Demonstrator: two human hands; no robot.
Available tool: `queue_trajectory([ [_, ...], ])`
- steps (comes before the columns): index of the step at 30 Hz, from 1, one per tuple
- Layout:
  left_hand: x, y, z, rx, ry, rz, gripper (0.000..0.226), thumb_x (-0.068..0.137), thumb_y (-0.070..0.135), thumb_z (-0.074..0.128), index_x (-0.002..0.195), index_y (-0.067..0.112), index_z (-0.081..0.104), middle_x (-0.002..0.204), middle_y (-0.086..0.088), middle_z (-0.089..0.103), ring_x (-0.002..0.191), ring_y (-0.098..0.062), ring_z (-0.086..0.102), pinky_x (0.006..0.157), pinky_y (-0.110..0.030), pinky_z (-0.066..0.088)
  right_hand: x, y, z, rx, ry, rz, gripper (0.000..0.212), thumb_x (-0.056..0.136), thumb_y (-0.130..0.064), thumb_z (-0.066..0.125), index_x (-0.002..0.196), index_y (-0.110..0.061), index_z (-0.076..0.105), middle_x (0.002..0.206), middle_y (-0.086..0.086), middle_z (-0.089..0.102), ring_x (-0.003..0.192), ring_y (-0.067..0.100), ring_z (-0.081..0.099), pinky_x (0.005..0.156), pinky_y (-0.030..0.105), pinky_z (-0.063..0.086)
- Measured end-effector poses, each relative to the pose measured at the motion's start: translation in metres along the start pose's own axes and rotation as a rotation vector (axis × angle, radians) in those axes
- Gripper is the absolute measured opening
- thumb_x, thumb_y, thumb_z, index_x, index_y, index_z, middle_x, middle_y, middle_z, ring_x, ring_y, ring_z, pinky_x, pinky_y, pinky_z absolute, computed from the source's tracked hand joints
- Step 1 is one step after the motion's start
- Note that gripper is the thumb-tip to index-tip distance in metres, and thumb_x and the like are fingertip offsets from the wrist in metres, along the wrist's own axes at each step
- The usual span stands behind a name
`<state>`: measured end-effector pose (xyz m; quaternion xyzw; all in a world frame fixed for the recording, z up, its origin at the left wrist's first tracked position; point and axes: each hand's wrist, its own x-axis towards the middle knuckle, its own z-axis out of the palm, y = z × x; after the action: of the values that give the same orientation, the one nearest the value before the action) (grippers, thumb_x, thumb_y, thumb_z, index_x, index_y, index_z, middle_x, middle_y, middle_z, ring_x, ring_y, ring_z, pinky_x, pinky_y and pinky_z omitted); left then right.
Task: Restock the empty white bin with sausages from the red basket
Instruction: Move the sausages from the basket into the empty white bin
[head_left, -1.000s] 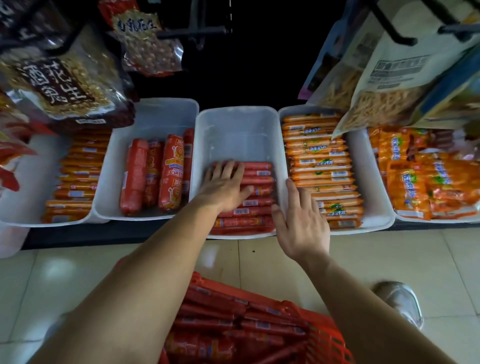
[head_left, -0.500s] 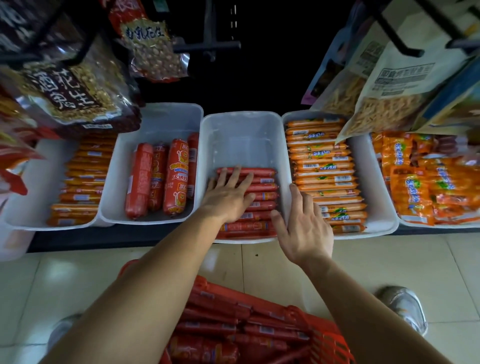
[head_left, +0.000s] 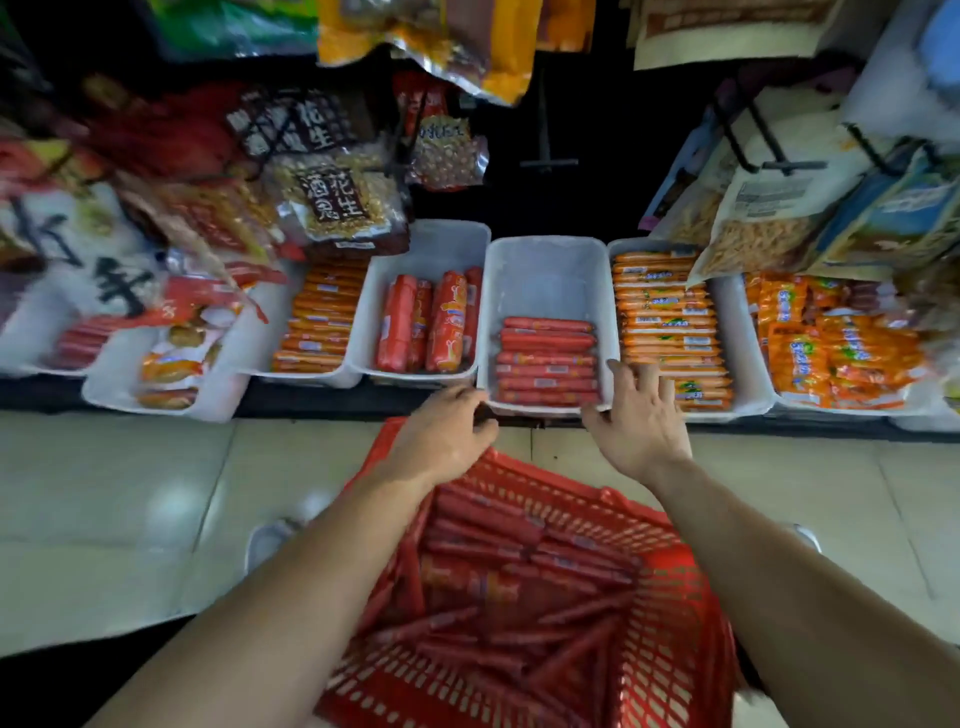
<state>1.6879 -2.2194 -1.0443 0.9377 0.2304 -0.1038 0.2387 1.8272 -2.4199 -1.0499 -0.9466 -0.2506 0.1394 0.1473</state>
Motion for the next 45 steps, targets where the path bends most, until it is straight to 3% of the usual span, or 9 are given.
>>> queue_trajectory([
  [5, -0.088, -0.031, 0.015, -0.022, 0.064, -0.069, 0.033, 0.090, 0.036, 0.060, 0.118, 0.020, 0.063, 0.118, -0.004, 0.061, 0.113, -0.027, 0.058, 0.098, -0.037, 0.045, -0.065, -0.019, 0.006, -0.009, 0.024, -0.140, 0.060, 0.088, -0.037, 0.059, 0.140, -0.011, 0.042, 0.132, 0.016, 0.045, 0.123, 0.040, 0.040, 0.097, 0.052, 0.044],
  [10, -0.142, -0.065, 0.059, -0.003, -0.120, -0.209, 0.039, 0.088, 0.040, 0.062, 0.120, 0.020, 0.062, 0.122, -0.009, 0.062, 0.115, -0.031, 0.058, 0.096, -0.036, 0.046, -0.117, -0.023, 0.055, -0.137, -0.158, -0.292, 0.054, 0.086, -0.037, 0.058, 0.134, -0.016, 0.047, 0.126, 0.011, 0.048, 0.117, 0.036, 0.048, 0.091, 0.048, 0.048],
  [16, -0.144, -0.082, 0.118, -0.013, -0.264, -0.277, 0.056, 0.084, 0.047, 0.064, 0.133, 0.022, 0.054, 0.131, -0.007, 0.057, 0.122, -0.030, 0.055, 0.100, -0.039, 0.046, -0.135, -0.003, 0.135, -0.171, -0.535, -0.157, 0.070, 0.088, -0.042, 0.059, 0.147, -0.015, 0.032, 0.146, 0.013, 0.035, 0.134, 0.038, 0.038, 0.104, 0.049, 0.043],
  [24, -0.113, -0.090, 0.187, 0.151, -0.376, -0.104, 0.070, 0.084, 0.052, 0.067, 0.144, 0.027, 0.044, 0.146, 0.000, 0.044, 0.133, -0.027, 0.042, 0.108, -0.043, 0.038, -0.124, 0.028, 0.183, -0.215, -0.666, -0.035, 0.070, 0.091, -0.043, 0.057, 0.149, -0.013, 0.033, 0.149, 0.018, 0.035, 0.135, 0.041, 0.036, 0.109, 0.046, 0.037],
  [30, -0.094, -0.093, 0.205, 0.409, -0.365, -0.012, 0.076, 0.078, 0.055, 0.072, 0.142, 0.024, 0.044, 0.142, 0.001, 0.049, 0.129, -0.025, 0.044, 0.102, -0.042, 0.034, -0.115, 0.042, 0.195, -0.199, -0.550, -0.134, 0.076, 0.085, -0.037, 0.060, 0.152, -0.019, 0.029, 0.156, 0.006, 0.028, 0.139, 0.034, 0.032, 0.108, 0.048, 0.041],
  [36, -0.088, -0.094, 0.209, 0.481, -0.426, 0.049, 0.052, 0.086, 0.034, 0.067, 0.136, 0.027, 0.054, 0.140, -0.003, 0.050, 0.135, -0.029, 0.034, 0.110, -0.043, 0.030, -0.098, 0.021, 0.213, -0.176, -0.531, -0.091, 0.088, 0.090, -0.042, 0.057, 0.159, -0.023, 0.006, 0.157, 0.005, 0.021, 0.140, 0.032, 0.028, 0.115, 0.051, 0.028],
  [39, -0.092, -0.102, 0.207, 0.454, -0.460, 0.034, 0.053, 0.083, 0.042, 0.070, 0.133, 0.029, 0.057, 0.140, -0.004, 0.046, 0.131, -0.030, 0.034, 0.110, -0.044, 0.030, -0.091, 0.013, 0.220, -0.167, -0.483, -0.043, 0.070, 0.093, -0.048, 0.053, 0.152, -0.023, 0.024, 0.141, 0.010, 0.031, 0.130, 0.033, 0.034, 0.105, 0.051, 0.037],
  [42, -0.096, -0.109, 0.194, 0.187, -0.482, -0.037, 0.065, 0.080, 0.039, 0.076, 0.138, 0.025, 0.052, 0.142, -0.005, 0.039, 0.127, -0.032, 0.042, 0.107, -0.047, 0.040, -0.093, 0.008, 0.229, -0.026, -0.362, -0.057, 0.041, 0.092, -0.039, 0.059, 0.124, -0.017, 0.048, 0.126, 0.008, 0.045, 0.120, 0.031, 0.045, 0.096, 0.045, 0.045],
  [45, -0.098, -0.114, 0.171, 0.011, -0.384, -0.108, 0.068, 0.081, 0.041, 0.076, 0.141, 0.021, 0.048, 0.142, -0.006, 0.041, 0.126, -0.031, 0.050, 0.108, -0.041, 0.041, -0.099, 0.004, 0.237, 0.110, -0.390, -0.046, 0.034, 0.089, -0.030, 0.065, 0.116, -0.016, 0.051, 0.115, 0.009, 0.058, 0.112, 0.032, 0.052, 0.087, 0.044, 0.047],
])
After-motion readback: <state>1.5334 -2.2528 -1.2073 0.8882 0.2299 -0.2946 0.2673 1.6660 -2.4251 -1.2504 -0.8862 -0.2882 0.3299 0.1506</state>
